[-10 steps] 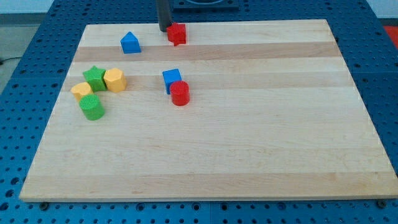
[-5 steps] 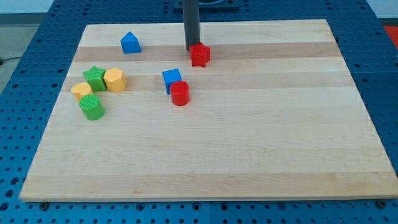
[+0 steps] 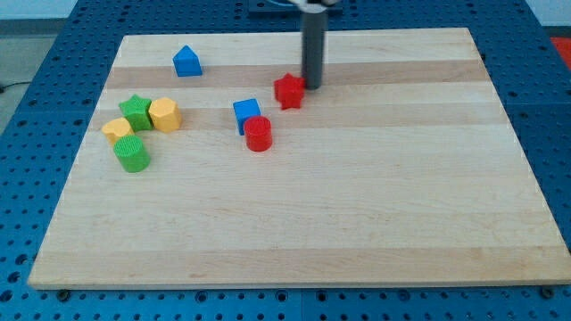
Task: Push the red star into a group of blocks
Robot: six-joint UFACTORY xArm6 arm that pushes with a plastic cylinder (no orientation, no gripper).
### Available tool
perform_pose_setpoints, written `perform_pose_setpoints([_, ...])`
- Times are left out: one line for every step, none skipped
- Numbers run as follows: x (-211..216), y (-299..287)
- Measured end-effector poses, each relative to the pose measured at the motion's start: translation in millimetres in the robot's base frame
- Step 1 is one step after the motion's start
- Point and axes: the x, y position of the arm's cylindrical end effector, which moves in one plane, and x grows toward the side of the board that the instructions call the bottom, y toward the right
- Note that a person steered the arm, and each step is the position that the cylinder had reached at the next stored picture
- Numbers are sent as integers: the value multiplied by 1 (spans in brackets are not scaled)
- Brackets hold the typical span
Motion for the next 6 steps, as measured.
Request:
perform_pose_setpoints([11,-42])
perform_pose_setpoints([24,-44])
perform_pose_setpoints([23,-44])
perform_pose_setpoints([-40,-32])
perform_pose_setpoints([-83,-103])
perform_pose_setpoints([-112,-153])
